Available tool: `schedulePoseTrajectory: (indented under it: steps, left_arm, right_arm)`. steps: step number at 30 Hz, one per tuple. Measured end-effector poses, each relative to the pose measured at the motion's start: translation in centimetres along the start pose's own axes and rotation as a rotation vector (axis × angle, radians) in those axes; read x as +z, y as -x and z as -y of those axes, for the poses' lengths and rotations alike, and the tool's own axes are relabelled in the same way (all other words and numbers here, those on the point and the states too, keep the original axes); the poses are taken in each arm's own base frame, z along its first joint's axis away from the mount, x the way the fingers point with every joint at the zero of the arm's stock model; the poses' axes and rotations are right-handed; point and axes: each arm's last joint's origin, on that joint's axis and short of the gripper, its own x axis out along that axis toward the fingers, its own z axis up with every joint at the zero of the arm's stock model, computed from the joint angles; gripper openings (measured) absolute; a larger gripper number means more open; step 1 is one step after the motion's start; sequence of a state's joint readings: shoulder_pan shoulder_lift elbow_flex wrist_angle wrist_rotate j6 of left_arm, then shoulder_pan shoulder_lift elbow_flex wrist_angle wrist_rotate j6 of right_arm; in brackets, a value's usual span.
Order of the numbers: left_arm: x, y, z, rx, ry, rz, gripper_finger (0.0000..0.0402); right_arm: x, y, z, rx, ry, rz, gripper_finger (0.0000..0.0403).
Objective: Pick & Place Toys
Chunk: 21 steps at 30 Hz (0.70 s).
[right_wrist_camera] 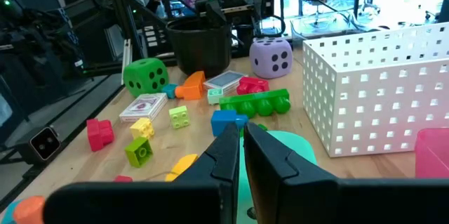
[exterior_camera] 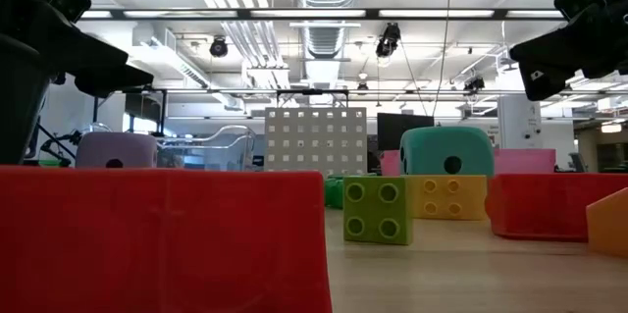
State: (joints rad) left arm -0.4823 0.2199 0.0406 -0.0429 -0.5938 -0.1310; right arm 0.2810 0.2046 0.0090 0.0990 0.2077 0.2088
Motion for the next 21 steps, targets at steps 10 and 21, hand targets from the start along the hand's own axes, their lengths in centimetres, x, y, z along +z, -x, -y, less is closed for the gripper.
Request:
schedulePoseTrajectory:
  steps: [10,21]
  left_arm:
    - [0.0,0.0,0.0,0.0,0.001,0.0,0.0349]
    - [0.0,0.0,0.0,0.0,0.001,0.0,0.0349]
  right_arm:
    - [0.0,0.0,0.0,0.0,0.0,0.0,0.0021]
    - [0.1,0.0,-0.02,0.002,-0.001,0.011,0.0021]
